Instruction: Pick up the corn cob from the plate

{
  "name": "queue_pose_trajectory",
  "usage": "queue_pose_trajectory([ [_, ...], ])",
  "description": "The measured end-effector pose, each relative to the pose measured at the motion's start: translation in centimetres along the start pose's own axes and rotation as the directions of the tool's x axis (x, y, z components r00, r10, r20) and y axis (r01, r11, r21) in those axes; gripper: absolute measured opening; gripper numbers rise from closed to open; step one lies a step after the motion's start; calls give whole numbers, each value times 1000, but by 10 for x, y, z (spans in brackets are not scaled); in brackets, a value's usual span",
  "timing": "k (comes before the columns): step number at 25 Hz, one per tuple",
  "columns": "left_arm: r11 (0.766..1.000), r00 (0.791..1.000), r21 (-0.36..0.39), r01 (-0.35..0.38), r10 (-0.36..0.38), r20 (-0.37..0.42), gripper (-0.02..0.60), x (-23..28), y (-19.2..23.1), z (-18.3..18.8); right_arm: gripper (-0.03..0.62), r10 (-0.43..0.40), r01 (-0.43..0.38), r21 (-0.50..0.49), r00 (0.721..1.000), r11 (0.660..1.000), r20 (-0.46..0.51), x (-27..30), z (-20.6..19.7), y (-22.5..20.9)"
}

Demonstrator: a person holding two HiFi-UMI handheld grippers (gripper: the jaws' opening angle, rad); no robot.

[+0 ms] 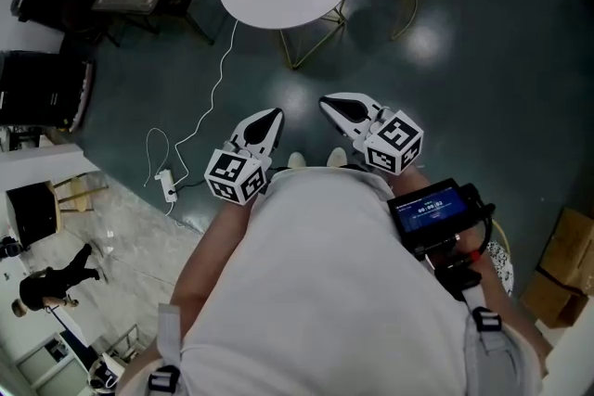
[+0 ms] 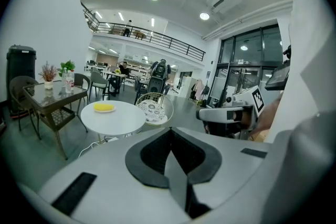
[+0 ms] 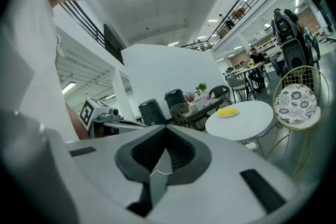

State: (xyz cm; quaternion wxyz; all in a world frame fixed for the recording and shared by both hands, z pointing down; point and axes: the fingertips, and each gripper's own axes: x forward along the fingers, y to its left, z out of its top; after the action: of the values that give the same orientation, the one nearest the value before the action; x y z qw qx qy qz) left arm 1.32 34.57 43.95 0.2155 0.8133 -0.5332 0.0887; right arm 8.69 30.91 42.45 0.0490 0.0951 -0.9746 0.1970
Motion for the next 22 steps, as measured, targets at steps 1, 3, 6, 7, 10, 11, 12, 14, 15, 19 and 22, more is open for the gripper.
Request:
queue_pose_trajectory([
  [1, 1000, 1000, -2, -3, 3, 0, 8, 1, -1, 0, 6, 2, -2, 0, 1000, 1000, 0, -2, -1, -1],
  [3, 1000, 1000, -3, -9, 9, 1, 8, 6, -5, 0, 6, 8, -8, -1, 1000, 1000, -3, -7, -2, -5],
  [6, 1000, 1000, 1, -17, 17, -2, 8, 15, -10, 1, 6, 9, -9, 4, 1000, 1000, -4, -16, -4, -15],
  [7, 1000, 1000, 0, -23, 23, -1, 8, 17, -9, 2, 6, 7, -7, 5, 1000, 1000, -2, -17, -3, -17],
  [10, 999, 999, -5, -42, 42, 10, 8, 16, -4, 6, 6, 9, -9, 8, 1000, 1000, 5, -17, -3, -20],
  [11, 999, 999, -7, -47, 47, 13, 8, 15, -3, 8, 6, 11, -11, 9, 1000, 1000, 5, -16, -3, -19],
  [12, 999, 999, -9, -51, 51, 15, 8, 13, -1, 9, 6, 12, -12, 11, 1000, 1000, 4, -15, -3, -19],
  [14, 998, 998, -11, -57, 57, 15, 8, 10, 1, 11, 6, 11, -11, 19, 1000, 1000, 2, -13, -2, -19],
  [15, 998, 998, -13, -59, 59, 12, 8, 8, 3, 12, 6, 11, -11, 23, 1000, 1000, 2, -11, -1, -19],
  [19, 998, 999, -17, -52, 52, -11, 8, 10, 18, 8, 6, 5, -5, 36, 1000, 999, -4, 2, 0, -24],
  [22, 999, 999, -23, -40, 39, -14, 8, 22, 34, 9, 6, -13, 13, 41, 1000, 999, -8, 12, 0, -37],
])
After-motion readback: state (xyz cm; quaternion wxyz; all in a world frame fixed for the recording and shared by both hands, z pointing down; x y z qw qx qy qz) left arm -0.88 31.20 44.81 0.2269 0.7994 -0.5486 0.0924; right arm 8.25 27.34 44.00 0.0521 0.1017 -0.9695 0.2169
